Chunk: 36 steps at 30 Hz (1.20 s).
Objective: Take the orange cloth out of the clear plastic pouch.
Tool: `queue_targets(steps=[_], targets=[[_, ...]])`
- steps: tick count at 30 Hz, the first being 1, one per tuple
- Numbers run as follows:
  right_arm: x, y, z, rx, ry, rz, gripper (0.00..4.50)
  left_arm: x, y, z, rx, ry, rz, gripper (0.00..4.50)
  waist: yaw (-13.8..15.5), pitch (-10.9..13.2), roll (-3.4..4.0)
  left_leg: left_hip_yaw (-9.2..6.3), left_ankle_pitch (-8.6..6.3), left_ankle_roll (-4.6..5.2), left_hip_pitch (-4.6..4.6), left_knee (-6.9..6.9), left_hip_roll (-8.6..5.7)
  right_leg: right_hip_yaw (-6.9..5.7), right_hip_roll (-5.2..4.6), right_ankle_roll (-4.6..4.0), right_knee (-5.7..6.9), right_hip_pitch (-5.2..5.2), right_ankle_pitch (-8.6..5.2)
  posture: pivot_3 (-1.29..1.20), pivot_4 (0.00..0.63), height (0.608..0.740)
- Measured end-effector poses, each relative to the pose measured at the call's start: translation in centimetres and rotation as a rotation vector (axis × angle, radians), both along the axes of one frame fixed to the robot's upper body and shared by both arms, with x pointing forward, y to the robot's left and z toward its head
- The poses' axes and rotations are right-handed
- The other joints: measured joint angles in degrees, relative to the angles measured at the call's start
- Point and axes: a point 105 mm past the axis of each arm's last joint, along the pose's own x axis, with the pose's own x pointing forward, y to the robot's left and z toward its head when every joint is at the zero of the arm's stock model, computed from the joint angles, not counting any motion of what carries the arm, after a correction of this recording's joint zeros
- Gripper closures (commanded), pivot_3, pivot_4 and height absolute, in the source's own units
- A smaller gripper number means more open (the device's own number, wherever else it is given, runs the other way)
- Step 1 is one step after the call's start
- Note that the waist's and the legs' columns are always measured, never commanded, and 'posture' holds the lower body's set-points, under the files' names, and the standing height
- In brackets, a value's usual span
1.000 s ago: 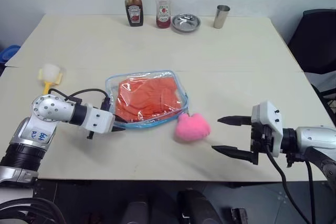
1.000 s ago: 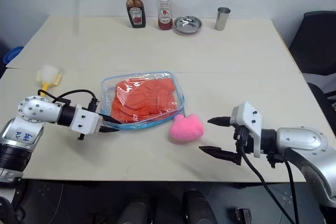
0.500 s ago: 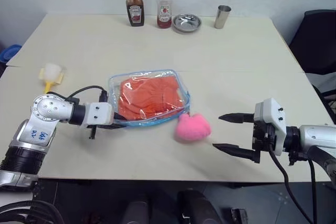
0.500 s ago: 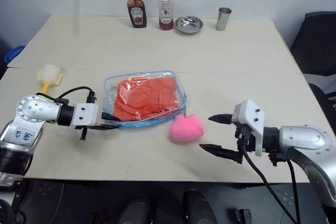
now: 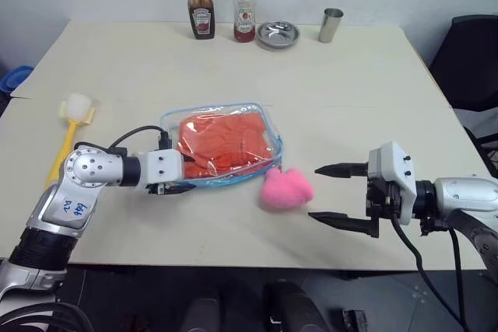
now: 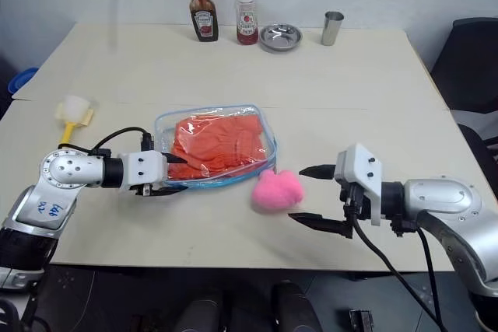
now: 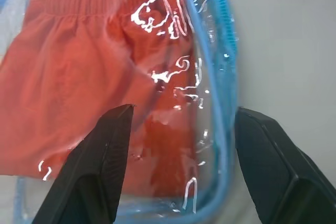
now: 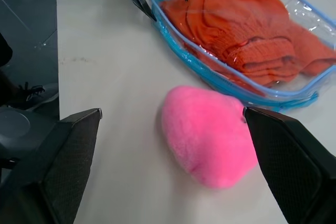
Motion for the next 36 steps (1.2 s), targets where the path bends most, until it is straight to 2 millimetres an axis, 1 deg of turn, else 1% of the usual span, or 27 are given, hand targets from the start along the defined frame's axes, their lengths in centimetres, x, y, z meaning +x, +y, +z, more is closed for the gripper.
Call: queue_targets(steps=[2,5,7,12,13,14,19,23,27,30,33,36], targets=[[0.0,0.2,-0.2,-0.004,0.009,0.013,0.00,0.2,-0.1,-0.5,0.019,0.001,0.003,1.41,0.0,0.0,0.00,0.00,0.00,0.00,0.01,0.00,0.00,0.00,0.00,0.00,0.01,0.00,0.00,0.00,0.150,0.740],[0.0,0.4,-0.4,-0.009,0.018,0.026,0.00,0.4,-0.2,-1.1,0.033,0.008,0.007,1.99,-0.1,0.0,0.00,0.00,0.00,0.00,0.00,0.00,0.00,0.00,0.00,0.00,0.02,-0.01,0.00,0.00,0.150,0.740],[0.1,0.4,-0.2,-0.010,0.009,0.030,0.00,0.4,-0.3,-1.1,0.043,0.002,-0.004,2.52,-0.1,0.0,0.00,0.00,0.00,-0.01,0.00,0.00,0.00,0.00,0.00,0.00,0.02,0.00,0.00,0.00,0.150,0.740],[0.2,0.5,0.0,-0.010,0.003,0.042,0.00,0.2,-0.7,-1.4,0.085,-0.010,-0.063,4.11,0.0,0.0,0.00,0.00,0.01,-0.01,0.00,0.00,0.00,0.00,-0.01,0.00,0.01,0.00,0.00,0.00,0.150,0.740],[0.2,0.6,-0.1,-0.011,0.006,0.043,0.00,0.2,-0.7,-1.5,0.087,-0.010,-0.069,4.34,0.0,0.0,0.00,0.00,0.01,-0.01,0.01,0.00,0.00,0.00,-0.01,0.00,0.01,0.00,0.00,0.00,0.150,0.740],[0.2,0.5,-0.1,-0.011,0.009,0.044,0.00,0.1,-0.6,-1.6,0.094,-0.013,-0.085,4.47,0.0,0.0,0.00,0.00,0.01,-0.01,0.01,0.00,0.00,-0.01,-0.01,0.00,0.02,0.00,0.00,0.00,0.150,0.740],[0.2,0.5,-0.2,-0.011,0.014,0.045,0.00,-0.3,0.1,-1.6,0.137,-0.043,-0.166,4.47,-0.2,0.0,0.00,0.00,0.01,-0.01,0.02,0.00,0.01,-0.01,0.00,0.00,0.02,-0.01,0.00,0.00,0.150,0.740],[0.1,0.4,-0.5,-0.011,0.027,0.047,0.00,-0.6,1.4,-1.5,0.154,-0.070,-0.245,4.47,-0.2,0.0,0.00,0.00,0.01,-0.01,0.02,0.00,0.02,-0.02,0.00,0.00,0.02,-0.01,0.00,0.00,0.150,0.740],[-0.2,0.3,-0.9,-0.012,0.052,0.057,0.00,0.1,2.9,-0.4,0.170,-0.107,-0.291,4.47,-0.1,0.0,0.00,0.01,0.01,-0.01,0.01,0.01,0.01,-0.04,-0.01,0.00,0.02,0.00,0.00,0.00,0.150,0.740],[-0.4,0.1,-1.3,-0.013,0.073,0.057,0.00,0.5,3.1,0.4,0.197,-0.146,-0.336,4.47,0.0,0.0,0.00,0.01,0.01,-0.01,0.00,0.01,-0.01,-0.04,-0.03,0.00,0.00,0.00,0.00,0.00,0.150,0.740],[-0.3,0.0,-1.5,-0.016,0.077,0.051,0.00,0.7,2.3,0.1,0.183,-0.145,-0.370,4.47,0.0,0.0,0.00,0.02,0.01,-0.02,0.00,0.02,-0.02,-0.04,-0.03,0.00,0.01,-0.01,0.00,0.00,0.150,0.740],[-0.2,0.0,-1.5,-0.017,0.075,0.037,0.00,0.7,1.8,-0.7,0.157,-0.096,-0.356,3.79,-0.1,0.0,0.00,0.01,0.02,-0.04,0.00,0.02,-0.01,-0.04,-0.02,0.00,0.03,-0.01,0.00,0.00,0.150,0.740]])
